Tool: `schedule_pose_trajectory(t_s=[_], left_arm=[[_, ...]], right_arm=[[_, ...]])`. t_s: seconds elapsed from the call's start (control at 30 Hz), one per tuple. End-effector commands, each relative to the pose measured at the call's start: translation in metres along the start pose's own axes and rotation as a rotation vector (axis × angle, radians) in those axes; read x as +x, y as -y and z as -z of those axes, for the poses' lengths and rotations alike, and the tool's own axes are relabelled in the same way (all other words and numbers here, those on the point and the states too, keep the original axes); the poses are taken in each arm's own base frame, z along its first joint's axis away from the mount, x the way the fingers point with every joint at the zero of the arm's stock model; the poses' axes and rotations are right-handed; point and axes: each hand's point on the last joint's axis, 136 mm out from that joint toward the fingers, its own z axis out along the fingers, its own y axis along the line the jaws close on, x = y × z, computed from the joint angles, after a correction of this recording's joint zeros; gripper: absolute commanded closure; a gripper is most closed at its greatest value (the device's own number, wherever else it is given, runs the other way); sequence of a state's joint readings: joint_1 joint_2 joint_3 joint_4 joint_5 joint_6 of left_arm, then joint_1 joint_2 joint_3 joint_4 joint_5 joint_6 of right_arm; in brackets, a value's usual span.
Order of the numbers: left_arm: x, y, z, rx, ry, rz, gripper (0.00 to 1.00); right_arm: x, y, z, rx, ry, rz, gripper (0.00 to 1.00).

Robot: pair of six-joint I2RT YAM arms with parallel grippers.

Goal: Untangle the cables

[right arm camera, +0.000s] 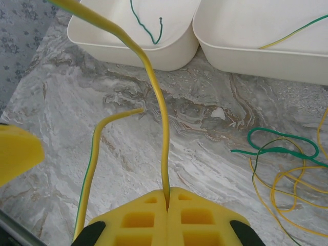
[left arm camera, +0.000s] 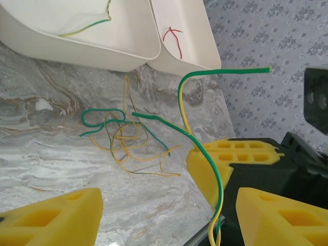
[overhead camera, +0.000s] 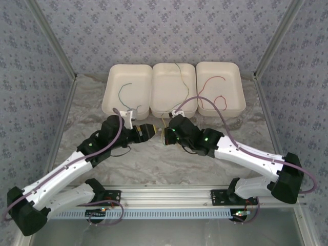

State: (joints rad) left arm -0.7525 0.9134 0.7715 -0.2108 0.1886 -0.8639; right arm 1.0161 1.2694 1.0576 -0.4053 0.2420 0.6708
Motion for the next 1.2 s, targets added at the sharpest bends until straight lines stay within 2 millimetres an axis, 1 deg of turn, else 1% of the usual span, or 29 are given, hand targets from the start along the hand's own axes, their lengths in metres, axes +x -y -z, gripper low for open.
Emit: schedule_pose_trajectory(t_s=[0.0,0.07,0.2,0.3,0.43,0.5,0.57,0.6,0.67,0.7,0.8,0.9,0.97,1.03,1.17], left_arm=[[-0.007,0.011,-0.006,0.076,0.033,0.06,0.3],[-0.009,0.012,-0.011,0.099,0.042,0.103,0.3],[-0.007,0.014,-0.022,0.129,0.042,0.248,0.31],[-0.003,0.006,-0.028,0.091,0.054,0.358,0.34],[-0.007,0.005,-0.03,0.106,0.095,0.421,0.35],[-0.01,0.006,-0.032,0.102,0.102,0.423,0.39],[-0.012,0.007,-0.034,0.104,0.107,0.427,0.51],[-0.013,0.008,-0.034,0.108,0.111,0.43,0.64],[-0.014,0.004,-0.032,0.098,0.128,0.434,0.96],[-0.014,0.002,-0.029,0.092,0.14,0.434,1.0],[-0.013,-0.007,-0.016,0.069,0.181,0.429,1.0],[-0.005,-0.016,-0.005,0.055,0.193,0.428,1.0],[0.003,-0.024,0.0,0.037,0.197,0.433,1.0],[0.012,-0.035,0.002,0.022,0.212,0.452,1.0],[0.031,-0.05,0.0,0.015,0.257,0.519,1.0]], right_arm=[[-0.005,-0.004,0.007,0.005,0.02,0.042,1.0],[-0.003,-0.005,0.005,0.007,0.023,0.048,1.0],[-0.003,-0.008,0.002,0.01,0.035,0.089,1.0],[-0.003,-0.01,0.0,0.01,0.042,0.095,1.0],[0.0,-0.015,-0.002,-0.006,0.04,0.103,1.0],[0.001,-0.017,-0.002,-0.009,0.039,0.105,1.0],[0.002,-0.016,-0.001,-0.003,0.041,0.105,1.0],[0.001,-0.017,0.0,-0.005,0.047,0.103,1.0],[0.0,-0.013,0.002,0.01,0.058,0.096,1.0],[-0.001,-0.01,0.003,0.025,0.064,0.092,1.0],[-0.004,0.008,0.008,0.073,0.08,0.039,1.0],[-0.015,0.026,0.013,0.069,0.127,-0.052,1.0],[-0.029,0.035,0.017,0.041,0.182,-0.128,1.0],[-0.044,0.04,0.023,0.004,0.253,-0.19,1.0],[-0.077,0.044,0.033,-0.096,0.42,-0.34,1.0]])
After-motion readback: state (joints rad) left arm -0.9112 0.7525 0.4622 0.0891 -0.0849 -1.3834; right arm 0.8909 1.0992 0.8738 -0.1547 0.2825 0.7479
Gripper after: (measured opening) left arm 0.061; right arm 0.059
